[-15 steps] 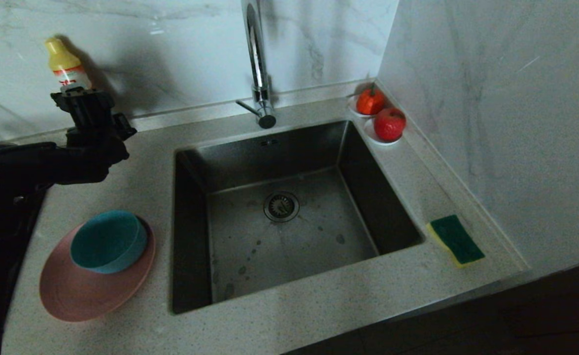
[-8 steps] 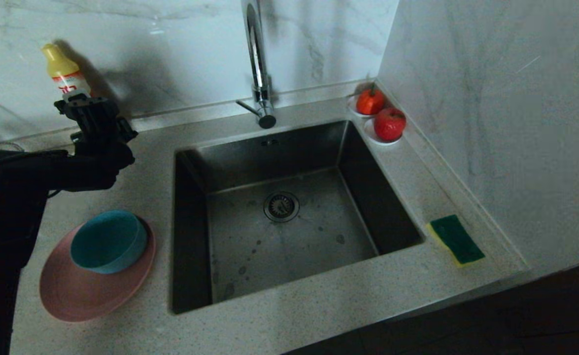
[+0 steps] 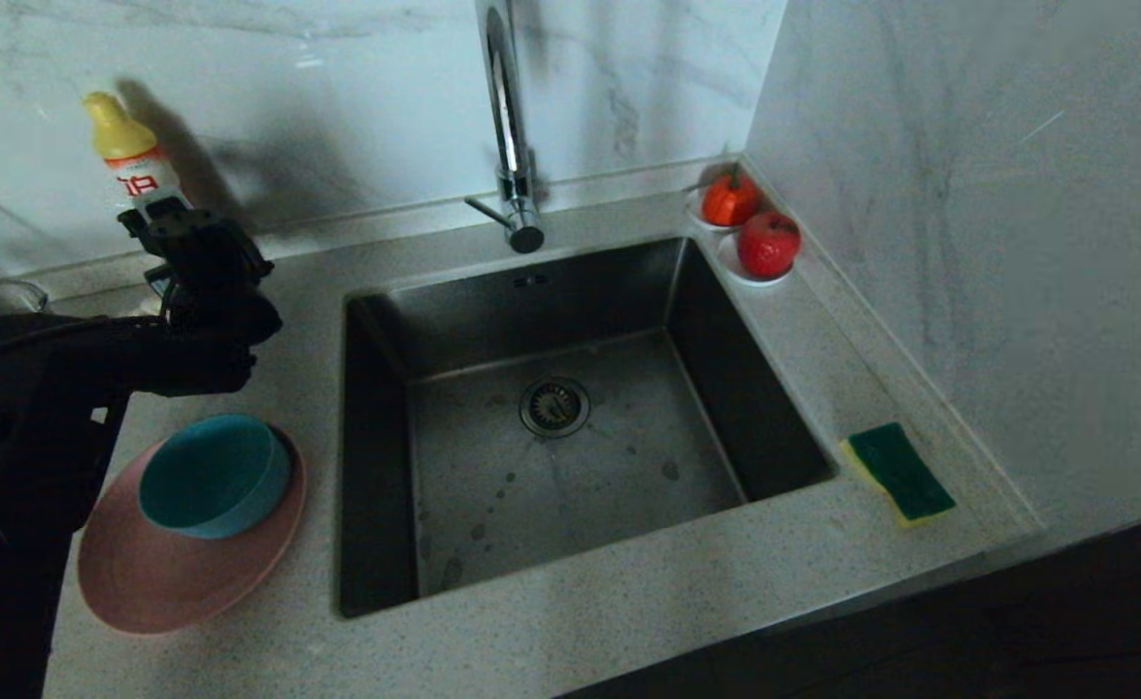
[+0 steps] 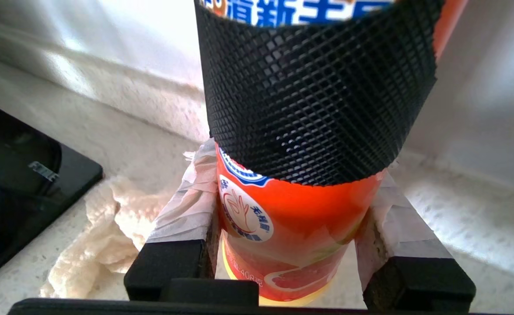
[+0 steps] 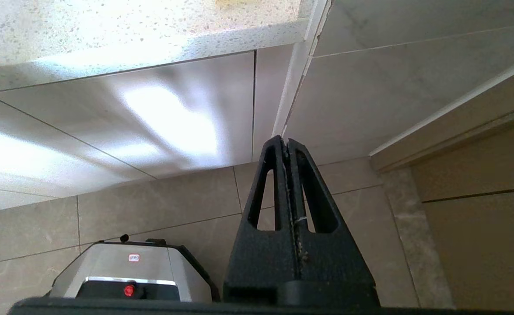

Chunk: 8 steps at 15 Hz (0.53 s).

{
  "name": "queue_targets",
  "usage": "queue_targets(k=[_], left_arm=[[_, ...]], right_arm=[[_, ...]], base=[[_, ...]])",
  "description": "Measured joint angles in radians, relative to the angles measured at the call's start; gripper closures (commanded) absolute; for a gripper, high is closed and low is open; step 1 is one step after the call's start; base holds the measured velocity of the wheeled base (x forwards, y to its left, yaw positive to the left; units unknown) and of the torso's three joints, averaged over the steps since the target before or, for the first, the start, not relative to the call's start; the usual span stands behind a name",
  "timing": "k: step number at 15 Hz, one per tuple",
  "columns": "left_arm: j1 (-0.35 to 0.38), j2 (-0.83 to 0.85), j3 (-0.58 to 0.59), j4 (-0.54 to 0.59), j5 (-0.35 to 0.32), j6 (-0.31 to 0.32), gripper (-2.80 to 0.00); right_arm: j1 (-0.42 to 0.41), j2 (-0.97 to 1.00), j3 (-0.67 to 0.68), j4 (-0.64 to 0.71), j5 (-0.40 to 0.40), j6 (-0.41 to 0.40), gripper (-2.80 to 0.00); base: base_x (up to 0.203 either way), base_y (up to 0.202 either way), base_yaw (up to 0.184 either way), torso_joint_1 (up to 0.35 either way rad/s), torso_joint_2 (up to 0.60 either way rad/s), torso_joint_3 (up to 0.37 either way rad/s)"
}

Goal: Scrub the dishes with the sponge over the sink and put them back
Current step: Place the dish soap on the table

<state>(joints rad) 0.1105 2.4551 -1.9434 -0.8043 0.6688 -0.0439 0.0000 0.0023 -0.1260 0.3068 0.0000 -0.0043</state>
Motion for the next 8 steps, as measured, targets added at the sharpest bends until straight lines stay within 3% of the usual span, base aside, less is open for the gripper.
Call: queue_targets(k=[3, 8], left_arm=[[-0.010, 0.009, 0.001, -0.082, 0.032, 0.044, 0.00], [-0.013, 0.015, 0.016, -0.087, 0.081, 0.052, 0.00]], right_arm=[[0.000, 0.000, 0.001, 0.000, 0.000, 0.000, 0.00], [0.000, 0.000, 0.000, 0.000, 0.000, 0.000, 0.00]], base=[[0.000, 0.000, 0.000, 0.000, 0.00, 0.000], [0.000, 0.000, 0.000, 0.000, 0.00, 0.000]])
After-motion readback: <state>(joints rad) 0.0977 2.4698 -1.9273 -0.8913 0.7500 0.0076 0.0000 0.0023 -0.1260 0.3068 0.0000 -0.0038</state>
